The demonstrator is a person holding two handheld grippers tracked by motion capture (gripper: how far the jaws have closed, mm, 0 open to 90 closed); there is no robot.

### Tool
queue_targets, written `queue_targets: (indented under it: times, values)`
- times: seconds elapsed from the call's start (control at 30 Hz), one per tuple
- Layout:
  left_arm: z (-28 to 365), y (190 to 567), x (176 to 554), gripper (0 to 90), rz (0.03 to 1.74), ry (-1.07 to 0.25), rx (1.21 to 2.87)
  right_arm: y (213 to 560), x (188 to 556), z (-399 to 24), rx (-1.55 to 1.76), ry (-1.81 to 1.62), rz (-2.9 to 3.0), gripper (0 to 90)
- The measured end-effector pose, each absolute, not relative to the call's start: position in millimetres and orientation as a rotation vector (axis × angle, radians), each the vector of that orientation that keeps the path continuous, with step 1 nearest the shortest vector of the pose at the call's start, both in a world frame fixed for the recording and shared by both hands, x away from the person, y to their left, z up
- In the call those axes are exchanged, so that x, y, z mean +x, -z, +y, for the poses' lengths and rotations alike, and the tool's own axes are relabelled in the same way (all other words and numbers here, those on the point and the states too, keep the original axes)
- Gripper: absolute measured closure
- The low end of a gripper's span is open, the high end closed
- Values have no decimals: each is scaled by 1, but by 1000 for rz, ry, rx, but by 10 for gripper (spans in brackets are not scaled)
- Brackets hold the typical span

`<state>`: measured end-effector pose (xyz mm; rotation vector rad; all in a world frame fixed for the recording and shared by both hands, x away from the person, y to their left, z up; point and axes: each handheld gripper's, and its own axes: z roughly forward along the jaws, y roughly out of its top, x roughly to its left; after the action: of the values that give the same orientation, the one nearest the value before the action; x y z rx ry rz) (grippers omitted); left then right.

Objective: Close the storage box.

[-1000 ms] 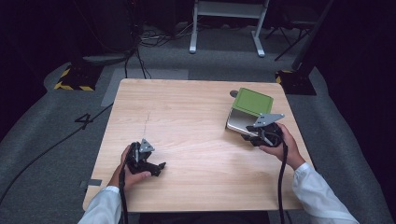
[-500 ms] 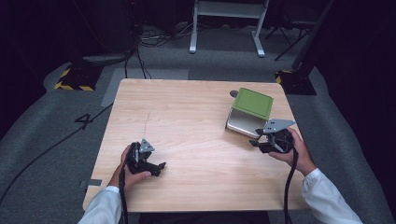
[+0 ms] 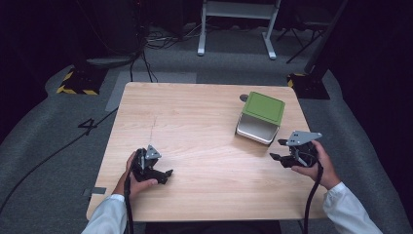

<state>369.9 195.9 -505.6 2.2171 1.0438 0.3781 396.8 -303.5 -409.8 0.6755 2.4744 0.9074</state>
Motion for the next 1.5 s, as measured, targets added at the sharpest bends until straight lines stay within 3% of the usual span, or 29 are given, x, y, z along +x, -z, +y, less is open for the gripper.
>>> queue_targets:
  times: [0.47, 1.5]
  values:
    - [196, 506, 369, 4, 1046, -372, 2215, 433, 385, -341, 776, -861, 2439, 251]
    - [196, 506, 369, 4, 1045, -374, 2216, 493, 365, -408, 1075, -862, 2343, 208]
